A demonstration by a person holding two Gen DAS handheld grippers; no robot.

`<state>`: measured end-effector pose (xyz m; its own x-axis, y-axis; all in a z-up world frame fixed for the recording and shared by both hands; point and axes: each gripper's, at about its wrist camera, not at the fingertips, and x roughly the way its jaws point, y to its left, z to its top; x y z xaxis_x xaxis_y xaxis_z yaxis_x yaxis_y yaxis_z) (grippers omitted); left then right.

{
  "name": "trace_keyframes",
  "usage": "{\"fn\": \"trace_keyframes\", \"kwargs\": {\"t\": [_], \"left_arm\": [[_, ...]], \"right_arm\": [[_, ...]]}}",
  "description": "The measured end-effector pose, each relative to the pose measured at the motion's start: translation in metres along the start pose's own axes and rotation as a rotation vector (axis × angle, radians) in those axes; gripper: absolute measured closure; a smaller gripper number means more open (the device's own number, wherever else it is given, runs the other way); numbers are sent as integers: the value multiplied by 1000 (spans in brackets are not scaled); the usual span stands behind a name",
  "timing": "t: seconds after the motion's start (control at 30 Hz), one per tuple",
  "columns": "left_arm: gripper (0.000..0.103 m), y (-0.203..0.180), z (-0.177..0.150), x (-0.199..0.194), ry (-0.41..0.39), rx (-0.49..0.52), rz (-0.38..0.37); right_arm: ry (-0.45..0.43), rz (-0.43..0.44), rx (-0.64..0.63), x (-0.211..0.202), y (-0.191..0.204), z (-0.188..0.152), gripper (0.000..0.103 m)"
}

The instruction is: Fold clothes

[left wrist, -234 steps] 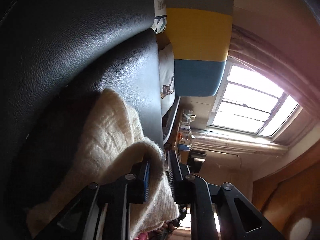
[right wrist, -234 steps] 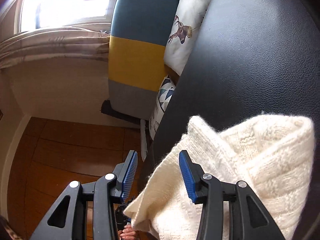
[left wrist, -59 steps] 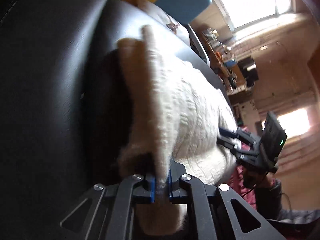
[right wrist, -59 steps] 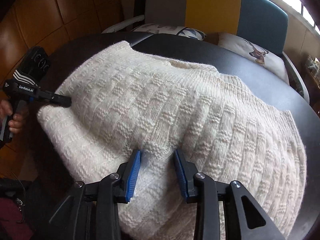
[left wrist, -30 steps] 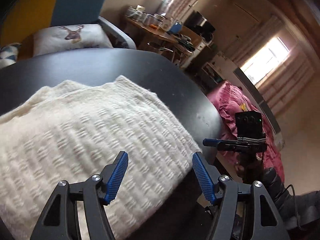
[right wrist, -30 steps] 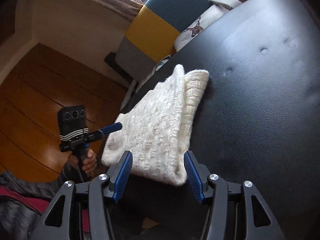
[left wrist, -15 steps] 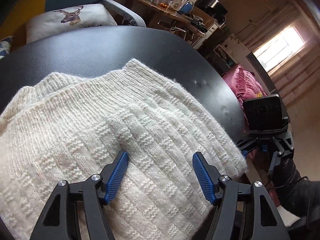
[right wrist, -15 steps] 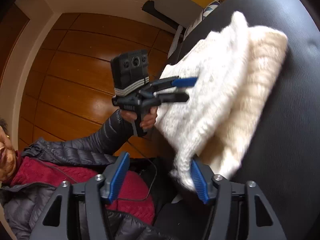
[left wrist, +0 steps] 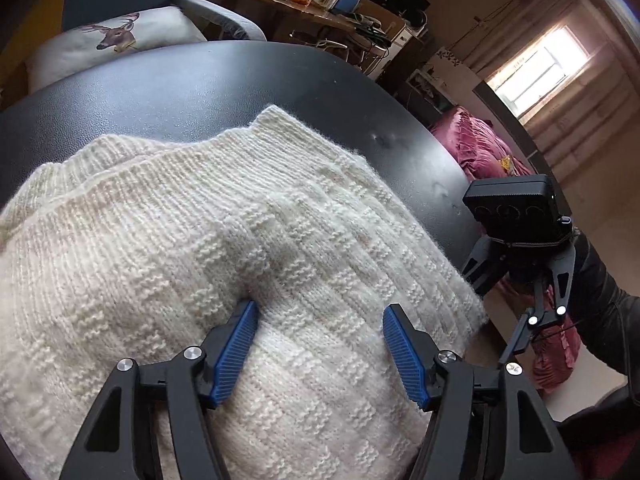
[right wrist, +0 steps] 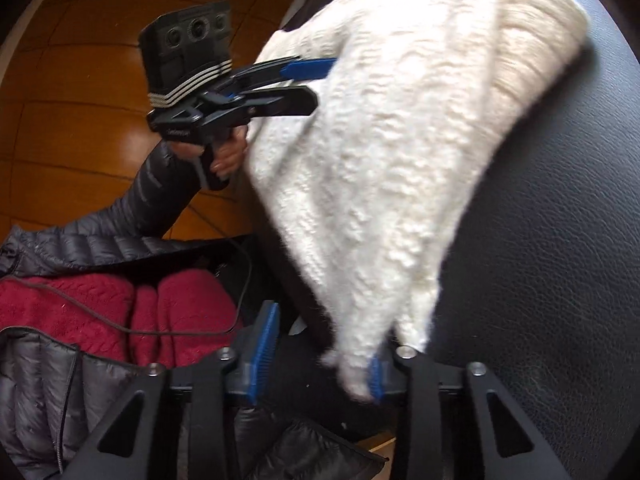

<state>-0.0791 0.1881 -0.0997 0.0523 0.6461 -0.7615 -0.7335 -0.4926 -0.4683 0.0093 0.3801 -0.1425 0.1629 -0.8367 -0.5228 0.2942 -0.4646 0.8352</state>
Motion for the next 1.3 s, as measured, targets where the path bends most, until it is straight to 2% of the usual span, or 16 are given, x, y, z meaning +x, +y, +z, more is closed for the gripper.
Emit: {"fn": "trace_keyframes", "kwargs": {"t": [0.1, 0.13, 0.17, 0.3, 0.37, 0.4, 0.5, 0.63, 0.8, 0.9, 0.93, 0.97, 1.0, 1.03, 1.17, 1.3], "left_arm": [[37, 2, 1, -2, -12, -12, -3], [37, 5, 3, -3, -22, -31, -14], [36, 7, 3, -8, -36, -62, -34], [34, 16, 5, -35, -128, -137, -52], [32, 22, 4, -41, -143, -128, -7], [32, 25, 4, -43, -151, -124, 15], [32, 33, 2, -52, -173, -110, 82], [32, 47, 0, -59, -192, -100, 170], [31, 81, -2, -59, -188, -138, 261], [31, 94, 4, -51, -163, -121, 323], [40, 96, 6, -45, -141, -109, 341], [51, 94, 9, -39, -125, -83, 361], [69, 93, 12, -36, -132, -70, 373], [73, 92, 15, -33, -140, -61, 383], [73, 117, 18, -24, -189, -193, 334], [73, 115, 14, -30, -220, -212, 315]], "right_arm": [[-60, -98, 31, -13, 7, -8, 68], [-82, -145, 43, -20, 11, -11, 66], [-112, -205, 51, -29, 15, -13, 58], [-336, -399, 60, -74, 33, -3, 58], [-447, -516, 48, -87, 39, 16, 57], [-474, -569, 45, -88, 40, 28, 57], [-485, -719, 43, -77, 36, 70, 57], [-344, -887, 34, -37, 18, 113, 57], [-367, -936, 25, -24, 9, 113, 58], [-361, -1030, -11, -20, 15, 110, 70], [-350, -1081, -16, -17, 17, 110, 77], [-340, -1131, -21, -15, 20, 110, 77], [-329, -1182, -26, -13, 22, 110, 77], [-336, -1202, -17, -13, 20, 109, 77], [-407, -1172, 20, -19, 11, 98, 75], [-428, -1194, 8, -18, 13, 93, 73]]}}
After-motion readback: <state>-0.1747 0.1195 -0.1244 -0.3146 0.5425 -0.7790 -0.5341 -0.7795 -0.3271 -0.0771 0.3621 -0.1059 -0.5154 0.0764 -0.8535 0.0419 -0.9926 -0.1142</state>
